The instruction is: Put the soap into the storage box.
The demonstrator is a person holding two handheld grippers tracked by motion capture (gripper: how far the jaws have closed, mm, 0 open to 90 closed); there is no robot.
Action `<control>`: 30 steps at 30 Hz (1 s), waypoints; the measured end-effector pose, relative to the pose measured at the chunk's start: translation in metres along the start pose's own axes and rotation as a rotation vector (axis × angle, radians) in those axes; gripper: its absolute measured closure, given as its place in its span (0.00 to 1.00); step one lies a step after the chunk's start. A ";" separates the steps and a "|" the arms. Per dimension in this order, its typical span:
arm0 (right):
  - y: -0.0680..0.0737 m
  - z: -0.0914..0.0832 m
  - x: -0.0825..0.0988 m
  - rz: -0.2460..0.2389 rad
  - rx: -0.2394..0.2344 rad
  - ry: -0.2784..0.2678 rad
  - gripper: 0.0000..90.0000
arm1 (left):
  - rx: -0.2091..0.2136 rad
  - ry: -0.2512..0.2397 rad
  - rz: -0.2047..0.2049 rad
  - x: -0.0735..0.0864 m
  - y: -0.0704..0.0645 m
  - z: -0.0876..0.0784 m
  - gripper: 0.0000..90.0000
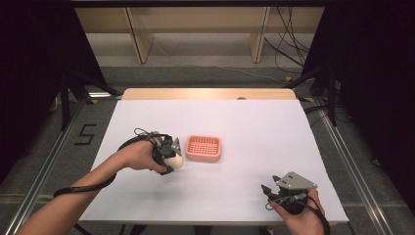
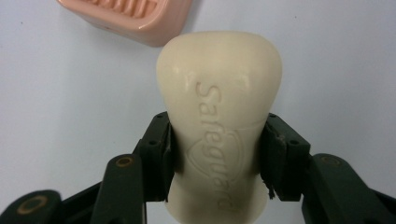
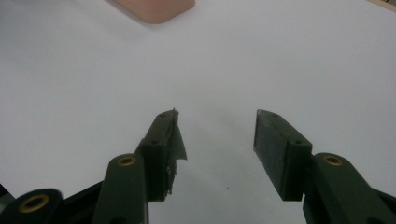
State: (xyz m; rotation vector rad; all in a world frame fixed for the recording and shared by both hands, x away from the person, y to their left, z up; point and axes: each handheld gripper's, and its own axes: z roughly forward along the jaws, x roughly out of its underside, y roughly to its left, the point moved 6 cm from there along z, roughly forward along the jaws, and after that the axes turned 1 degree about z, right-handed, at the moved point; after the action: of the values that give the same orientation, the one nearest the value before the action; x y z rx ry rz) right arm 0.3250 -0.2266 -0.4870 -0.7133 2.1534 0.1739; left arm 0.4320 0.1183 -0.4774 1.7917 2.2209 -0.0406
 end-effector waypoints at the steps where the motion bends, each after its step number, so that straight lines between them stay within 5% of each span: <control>1: 0.001 0.000 0.001 0.009 0.001 0.001 0.56 | 0.000 -0.002 0.001 -0.001 0.000 0.000 0.55; 30: -0.001 -0.002 0.004 0.011 -0.011 -0.008 0.55 | -0.020 -0.035 0.028 -0.020 0.010 -0.005 0.55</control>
State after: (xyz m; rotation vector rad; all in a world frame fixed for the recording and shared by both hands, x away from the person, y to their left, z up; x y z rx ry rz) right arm 0.3228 -0.2299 -0.4884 -0.7055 2.1510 0.1938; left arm 0.4444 0.1026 -0.4660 1.7970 2.1643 -0.0432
